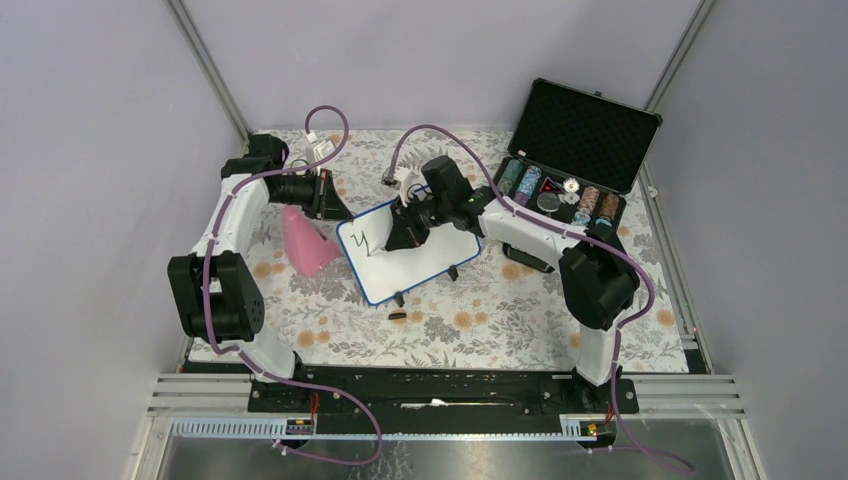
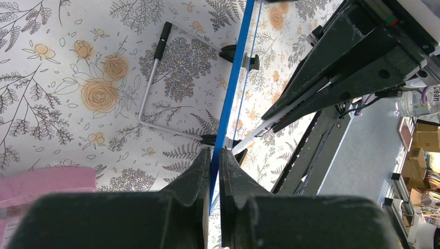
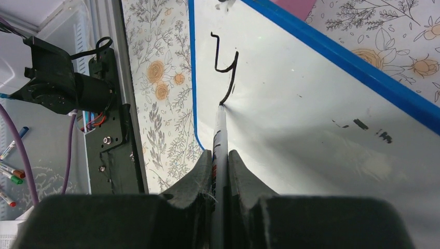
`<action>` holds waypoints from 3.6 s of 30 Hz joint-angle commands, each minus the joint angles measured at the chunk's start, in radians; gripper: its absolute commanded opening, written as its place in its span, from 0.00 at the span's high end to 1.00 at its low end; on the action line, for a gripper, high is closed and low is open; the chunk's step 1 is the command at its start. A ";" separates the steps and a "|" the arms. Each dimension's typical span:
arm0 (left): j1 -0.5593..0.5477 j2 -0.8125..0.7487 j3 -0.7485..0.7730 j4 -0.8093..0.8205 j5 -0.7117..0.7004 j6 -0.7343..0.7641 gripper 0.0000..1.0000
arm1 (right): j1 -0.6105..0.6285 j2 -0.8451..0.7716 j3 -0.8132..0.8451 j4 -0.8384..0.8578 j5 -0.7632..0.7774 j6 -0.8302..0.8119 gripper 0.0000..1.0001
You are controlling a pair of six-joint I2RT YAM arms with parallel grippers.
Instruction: Write a sentence on the whiteboard
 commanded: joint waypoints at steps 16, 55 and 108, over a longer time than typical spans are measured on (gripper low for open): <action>0.000 -0.004 0.016 -0.003 0.013 0.005 1.00 | 0.039 -0.019 0.083 0.018 0.013 0.005 1.00; -0.004 -0.015 0.013 -0.003 0.011 0.023 1.00 | -0.046 -0.059 0.058 0.003 0.037 -0.024 1.00; -0.007 -0.012 0.018 -0.003 0.002 0.016 1.00 | -0.059 -0.096 -0.032 -0.050 0.068 -0.104 1.00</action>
